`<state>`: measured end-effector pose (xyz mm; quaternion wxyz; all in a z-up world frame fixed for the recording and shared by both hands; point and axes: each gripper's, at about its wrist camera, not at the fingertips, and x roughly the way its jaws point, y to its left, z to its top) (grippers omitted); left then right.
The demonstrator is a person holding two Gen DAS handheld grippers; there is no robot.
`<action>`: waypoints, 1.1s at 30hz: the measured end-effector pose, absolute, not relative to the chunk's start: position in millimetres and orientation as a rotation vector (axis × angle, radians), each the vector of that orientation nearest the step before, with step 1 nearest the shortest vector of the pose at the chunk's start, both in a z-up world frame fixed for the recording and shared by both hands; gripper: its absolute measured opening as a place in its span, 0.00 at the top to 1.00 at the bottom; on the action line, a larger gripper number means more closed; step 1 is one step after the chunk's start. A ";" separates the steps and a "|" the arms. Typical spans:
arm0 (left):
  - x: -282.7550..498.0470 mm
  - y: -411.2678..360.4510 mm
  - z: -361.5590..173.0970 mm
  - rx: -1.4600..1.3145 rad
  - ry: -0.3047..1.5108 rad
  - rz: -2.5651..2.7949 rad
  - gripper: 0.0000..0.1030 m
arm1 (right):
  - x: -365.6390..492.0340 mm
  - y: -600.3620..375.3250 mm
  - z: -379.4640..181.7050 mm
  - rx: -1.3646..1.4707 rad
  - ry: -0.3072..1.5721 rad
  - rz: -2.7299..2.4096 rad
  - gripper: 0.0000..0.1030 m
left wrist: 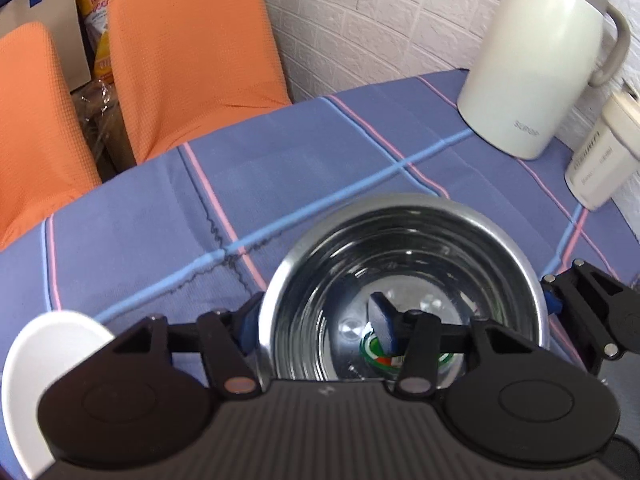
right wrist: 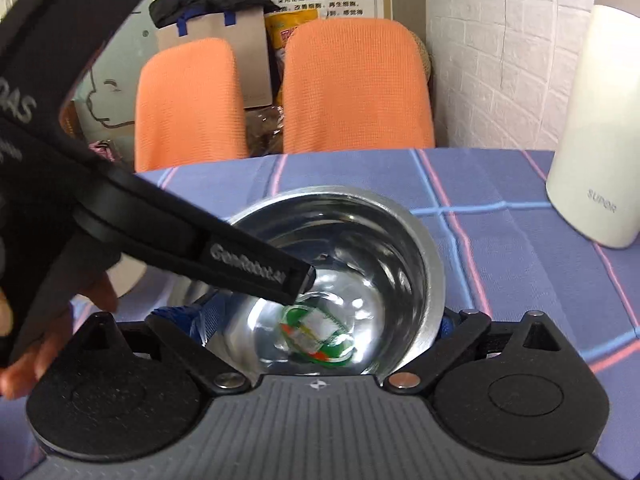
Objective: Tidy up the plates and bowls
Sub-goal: 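Lower the steel bowl onto the table and open the left gripper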
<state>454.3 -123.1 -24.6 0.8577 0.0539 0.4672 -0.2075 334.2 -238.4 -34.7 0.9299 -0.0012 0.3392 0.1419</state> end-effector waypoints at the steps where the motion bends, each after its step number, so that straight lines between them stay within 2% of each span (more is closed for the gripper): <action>1: 446.4 -125.4 -25.4 0.131 0.985 -0.434 0.51 | 328.7 -237.2 -32.2 0.000 0.701 0.293 0.14; 22: 298.3 -74.7 -20.1 0.079 1.046 -0.393 0.51 | 212.6 -202.2 -39.4 0.104 0.846 0.369 0.13; 33: 235.9 -50.3 -22.3 0.081 1.058 -0.424 0.48 | 173.7 -181.2 -36.4 0.082 0.850 0.398 0.13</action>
